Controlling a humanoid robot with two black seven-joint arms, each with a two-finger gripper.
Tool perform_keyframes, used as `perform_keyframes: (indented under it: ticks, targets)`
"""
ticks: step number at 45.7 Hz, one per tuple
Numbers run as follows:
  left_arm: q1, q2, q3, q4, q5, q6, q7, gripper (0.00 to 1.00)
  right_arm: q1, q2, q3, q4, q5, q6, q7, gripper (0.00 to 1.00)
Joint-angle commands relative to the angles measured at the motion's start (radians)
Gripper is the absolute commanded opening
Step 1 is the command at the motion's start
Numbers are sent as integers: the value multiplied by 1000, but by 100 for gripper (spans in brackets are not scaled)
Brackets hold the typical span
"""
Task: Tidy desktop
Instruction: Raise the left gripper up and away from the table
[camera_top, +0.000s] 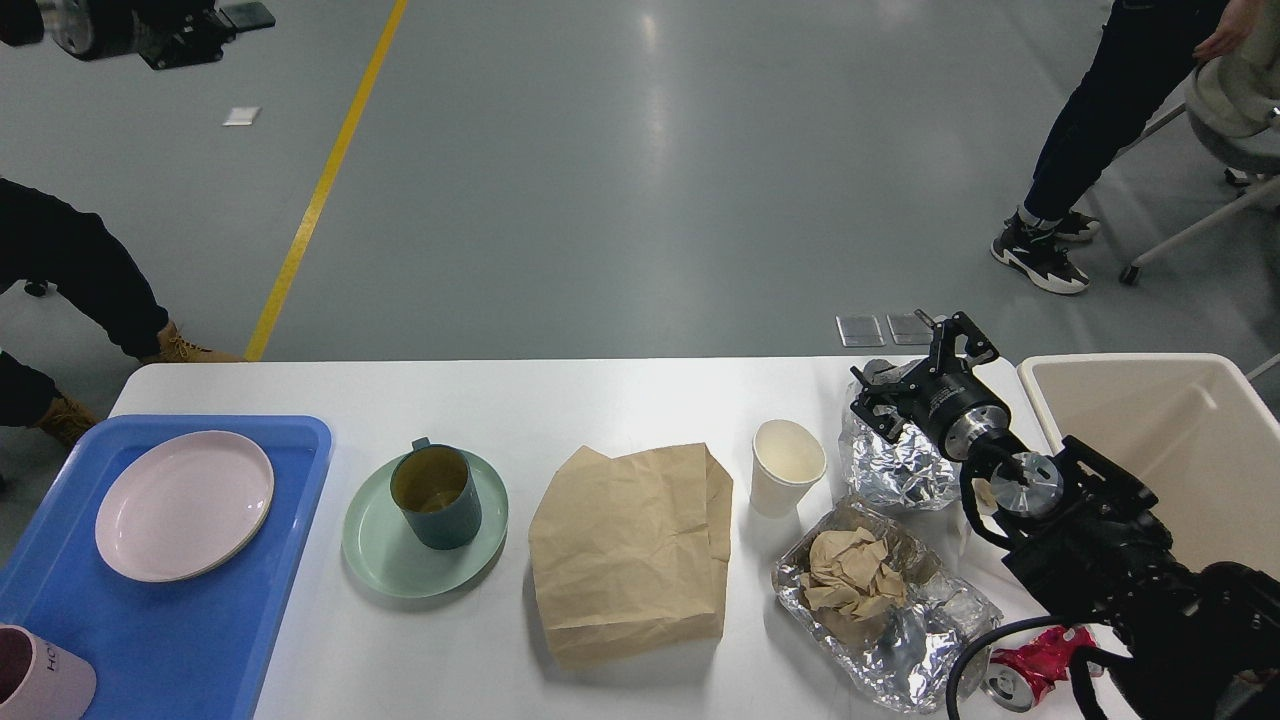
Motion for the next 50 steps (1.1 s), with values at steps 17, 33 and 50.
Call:
perform_keyframes:
  ticks: [17, 33, 50]
  targets:
    - [-378, -35, 845, -701, 6, -6, 2, 96, 0, 0, 0, 0, 0, 0, 0, 100]
    - [-401, -77, 997, -847, 6, -219, 0, 96, 0, 0, 0, 0, 0, 0, 0, 100]
    - [-575, -92, 1067, -981, 8, -219, 2, 96, 0, 0, 0, 0, 0, 0, 0, 100]
